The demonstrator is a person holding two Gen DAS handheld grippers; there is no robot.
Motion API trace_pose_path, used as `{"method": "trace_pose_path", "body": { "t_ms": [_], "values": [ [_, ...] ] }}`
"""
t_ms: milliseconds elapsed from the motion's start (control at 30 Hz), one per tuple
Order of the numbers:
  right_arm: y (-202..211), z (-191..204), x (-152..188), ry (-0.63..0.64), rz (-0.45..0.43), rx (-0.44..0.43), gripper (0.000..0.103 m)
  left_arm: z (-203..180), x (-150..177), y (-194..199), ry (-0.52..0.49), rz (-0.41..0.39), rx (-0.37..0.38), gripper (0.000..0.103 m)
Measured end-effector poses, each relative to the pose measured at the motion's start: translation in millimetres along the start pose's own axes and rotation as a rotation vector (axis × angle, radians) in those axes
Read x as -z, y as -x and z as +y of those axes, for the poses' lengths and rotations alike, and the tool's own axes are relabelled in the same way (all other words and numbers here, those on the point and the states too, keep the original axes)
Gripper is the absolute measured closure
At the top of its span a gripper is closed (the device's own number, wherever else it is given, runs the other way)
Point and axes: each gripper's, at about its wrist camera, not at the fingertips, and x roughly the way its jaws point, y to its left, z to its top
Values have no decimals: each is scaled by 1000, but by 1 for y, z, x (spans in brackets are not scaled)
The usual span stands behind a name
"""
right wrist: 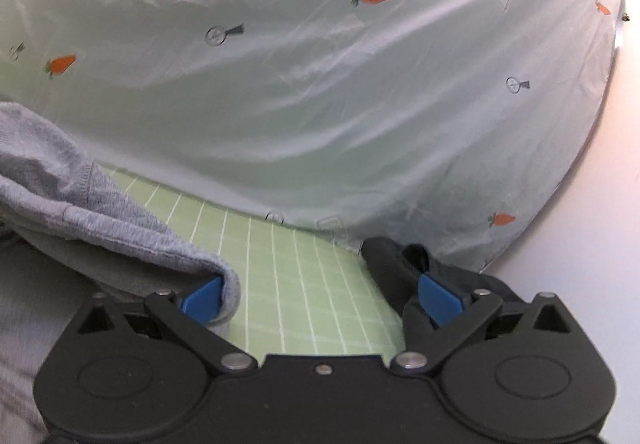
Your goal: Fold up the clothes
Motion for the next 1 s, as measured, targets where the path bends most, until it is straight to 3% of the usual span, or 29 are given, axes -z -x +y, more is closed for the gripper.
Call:
{"method": "trace_pose_path", "body": {
  "t_ms": [300,533,700,1000],
  "values": [
    [-6,11,19,32,92,-37,1,-1,28,-22,-13,136,16,3],
    [-13,14,33,19,193,-79,0,10,43,-34,37,229,35,3],
    [-1,12,34,-15,197,-97,0,21,46,-23,94,227,77,3],
    [31,1,42,-121,234,-189,0,30,66,8,86,240,122,3]
  ]
}}
